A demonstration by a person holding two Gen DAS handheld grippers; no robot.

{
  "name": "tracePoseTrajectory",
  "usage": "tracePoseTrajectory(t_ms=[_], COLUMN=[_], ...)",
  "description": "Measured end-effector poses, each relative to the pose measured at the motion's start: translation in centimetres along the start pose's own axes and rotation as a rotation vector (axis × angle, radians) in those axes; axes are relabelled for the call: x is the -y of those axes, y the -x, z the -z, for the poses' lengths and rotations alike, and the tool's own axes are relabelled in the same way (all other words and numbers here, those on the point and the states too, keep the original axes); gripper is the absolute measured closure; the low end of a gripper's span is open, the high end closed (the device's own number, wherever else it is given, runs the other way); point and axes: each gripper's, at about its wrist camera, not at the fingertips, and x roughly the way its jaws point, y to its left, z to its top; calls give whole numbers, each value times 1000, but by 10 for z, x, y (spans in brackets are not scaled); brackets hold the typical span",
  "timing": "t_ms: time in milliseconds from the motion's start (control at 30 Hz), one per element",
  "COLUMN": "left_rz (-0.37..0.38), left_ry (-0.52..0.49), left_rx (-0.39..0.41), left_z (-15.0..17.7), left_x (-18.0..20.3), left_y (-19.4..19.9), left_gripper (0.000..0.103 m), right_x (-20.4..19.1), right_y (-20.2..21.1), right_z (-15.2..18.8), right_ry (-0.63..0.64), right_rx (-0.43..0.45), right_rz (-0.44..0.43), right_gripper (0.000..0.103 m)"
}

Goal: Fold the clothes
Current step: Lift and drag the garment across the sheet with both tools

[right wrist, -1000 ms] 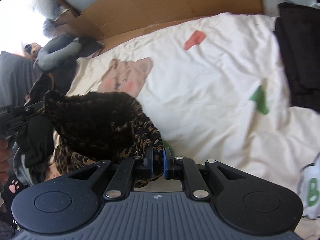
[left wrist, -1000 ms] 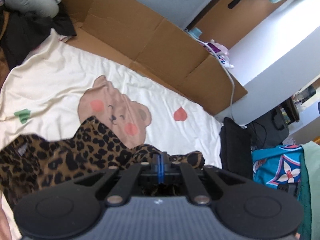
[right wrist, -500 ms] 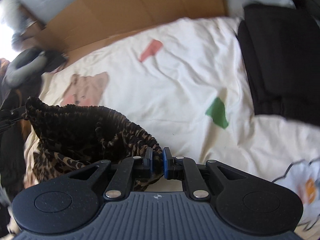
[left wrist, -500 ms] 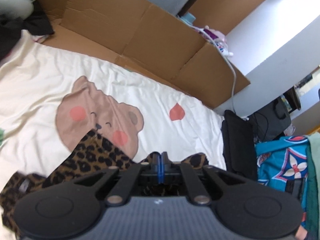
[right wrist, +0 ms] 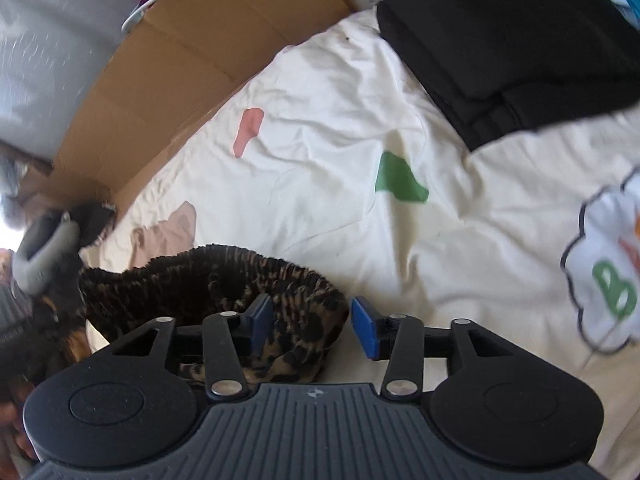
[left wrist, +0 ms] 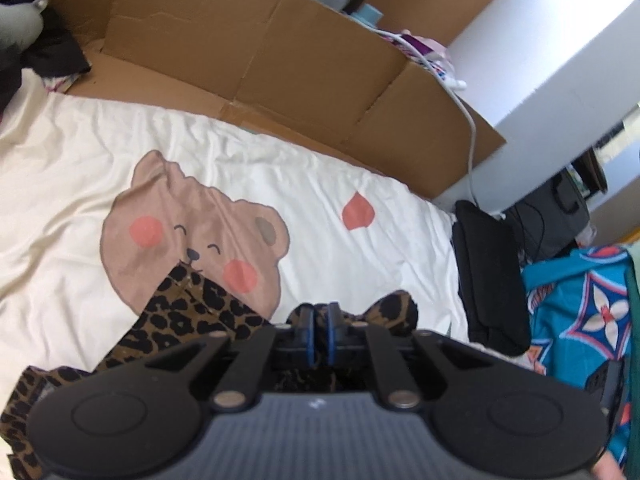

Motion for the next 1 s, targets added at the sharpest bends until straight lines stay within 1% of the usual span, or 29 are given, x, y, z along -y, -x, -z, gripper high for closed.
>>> tracePoseTrajectory(t_ms=[33, 67, 100, 200, 333, 400, 533, 600, 633, 667, 700, 833, 900, 933, 1000], left_rz=[-8, -19, -24, 8, 28, 44, 79, 90, 92, 95, 96, 99, 95, 88, 72], left_ry=[-13, -26, -36, -40, -51, -65, -116, -140, -148, -157, -169, -207, -220, -225, -215], left_rx=[10, 23, 35, 41, 10, -7, -18, -22, -22, -21, -22, -45, -65, -78, -78], left_z=[1, 2, 2, 1, 2, 3, 6, 7, 8, 9, 10, 15, 21, 25, 23], left_x=[0, 0, 0, -3, 1, 7, 26, 35, 37, 40, 42, 45, 45, 44, 38], left_y=[3, 7, 10, 15, 5, -3, -17, -24, -27, -30, -33, -44, -51, -55, -55], left_gripper=[79, 66, 61, 60, 54, 53, 43, 42, 41, 37, 36, 36, 36, 38, 48], right_x=[1, 2, 1, 0, 2, 3, 8, 12, 15, 18, 19, 20, 19, 18, 16], right_y=[-2, -4, -8, -15, -18, -18, -20, -21, -22, -22, -23, -34, -43, -49, -56], right_z=[2, 4, 5, 9, 11, 12, 12, 12, 13, 14, 15, 19, 21, 23, 25], right_ry=[-27, -45, -50, -61, -89, -93, -115, -137, -153, -168, -182, -223, -238, -243, -240], right_rx=[-5, -14, -23, -35, -32, -27, -23, -26, -29, -31, -31, -40, -60, -74, -95], right_rz=[-6, -9, -7, 13, 19, 26, 43, 53, 52, 49, 45, 24, 16, 13, 1], right_gripper=[44, 42, 42, 42, 42, 42, 41, 41, 41, 41, 41, 40, 39, 39, 41])
